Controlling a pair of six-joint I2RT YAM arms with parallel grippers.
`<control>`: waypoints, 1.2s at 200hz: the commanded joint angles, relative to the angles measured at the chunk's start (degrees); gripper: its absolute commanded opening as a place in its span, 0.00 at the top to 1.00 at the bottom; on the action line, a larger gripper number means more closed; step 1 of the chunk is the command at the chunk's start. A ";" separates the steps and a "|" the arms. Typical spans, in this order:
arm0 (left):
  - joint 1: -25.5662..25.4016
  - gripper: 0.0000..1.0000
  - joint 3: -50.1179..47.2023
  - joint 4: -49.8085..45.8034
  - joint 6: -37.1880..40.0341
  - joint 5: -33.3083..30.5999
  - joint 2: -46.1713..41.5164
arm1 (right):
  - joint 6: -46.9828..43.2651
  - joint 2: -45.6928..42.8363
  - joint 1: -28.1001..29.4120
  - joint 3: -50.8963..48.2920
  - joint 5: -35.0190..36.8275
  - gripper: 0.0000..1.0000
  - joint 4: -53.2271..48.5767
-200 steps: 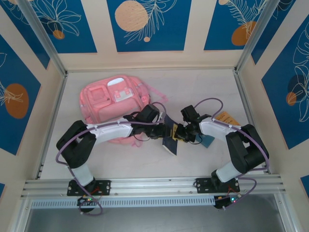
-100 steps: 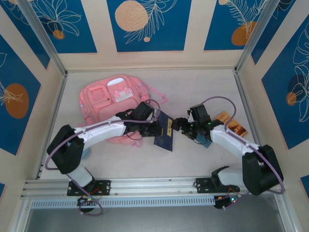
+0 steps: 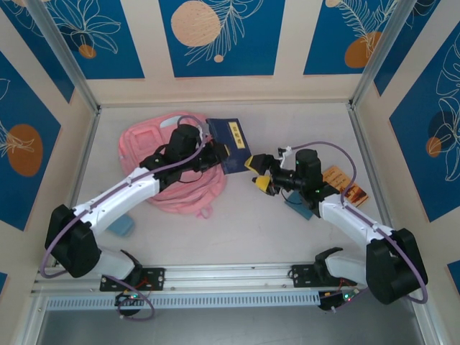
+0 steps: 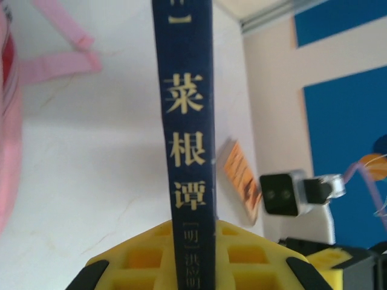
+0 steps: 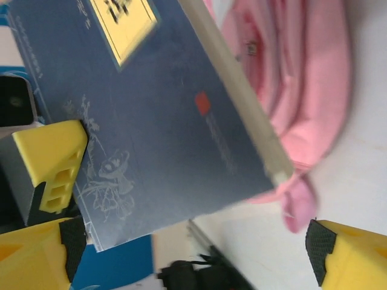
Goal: Pack the student bag
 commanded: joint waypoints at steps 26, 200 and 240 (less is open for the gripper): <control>0.21 1.00 -3.21 16.79 -12.74 -5.71 -3.11 | 16.39 4.00 1.24 3.72 -0.62 0.04 14.78; -0.51 1.00 -12.20 21.64 -24.11 -8.86 -7.08 | 27.99 9.18 5.54 7.60 6.76 0.79 22.17; -0.46 0.73 -11.52 12.72 -16.89 -9.81 -7.93 | 20.56 7.37 4.94 8.29 8.12 0.99 15.25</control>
